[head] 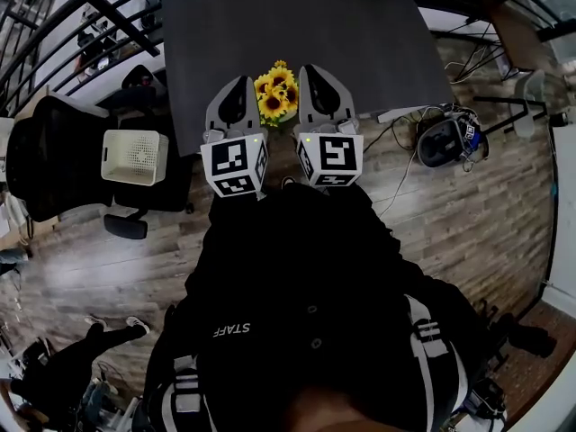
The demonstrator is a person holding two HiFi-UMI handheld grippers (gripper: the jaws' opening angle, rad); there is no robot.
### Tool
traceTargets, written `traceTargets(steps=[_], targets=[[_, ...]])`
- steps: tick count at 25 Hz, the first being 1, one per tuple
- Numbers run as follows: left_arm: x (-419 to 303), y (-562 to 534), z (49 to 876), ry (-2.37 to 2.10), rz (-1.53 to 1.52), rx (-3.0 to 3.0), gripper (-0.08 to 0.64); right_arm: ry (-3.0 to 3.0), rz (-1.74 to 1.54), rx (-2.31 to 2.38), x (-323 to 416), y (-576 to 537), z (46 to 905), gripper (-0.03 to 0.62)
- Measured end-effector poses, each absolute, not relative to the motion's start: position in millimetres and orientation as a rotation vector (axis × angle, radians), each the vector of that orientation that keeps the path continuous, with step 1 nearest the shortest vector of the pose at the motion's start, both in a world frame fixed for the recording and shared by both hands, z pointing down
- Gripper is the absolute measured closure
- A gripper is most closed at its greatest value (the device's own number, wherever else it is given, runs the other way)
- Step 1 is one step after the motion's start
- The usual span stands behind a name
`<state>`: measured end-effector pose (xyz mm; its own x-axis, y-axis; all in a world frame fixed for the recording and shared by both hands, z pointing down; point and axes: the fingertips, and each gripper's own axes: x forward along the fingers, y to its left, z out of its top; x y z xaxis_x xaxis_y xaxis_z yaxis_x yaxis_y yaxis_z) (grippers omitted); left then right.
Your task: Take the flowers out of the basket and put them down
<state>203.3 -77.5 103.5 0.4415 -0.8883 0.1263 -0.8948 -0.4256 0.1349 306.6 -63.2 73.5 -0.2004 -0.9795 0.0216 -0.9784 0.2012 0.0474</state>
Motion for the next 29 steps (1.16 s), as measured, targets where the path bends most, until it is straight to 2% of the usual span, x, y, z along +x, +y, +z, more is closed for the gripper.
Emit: traceTargets(steps=[29], targets=[[195.2, -104.2, 92.4, -1.553, 0.026, 2.537, 0.558, -2.419, -0.119, 1.935, 291.5, -91.2, 59.2, 0.578]])
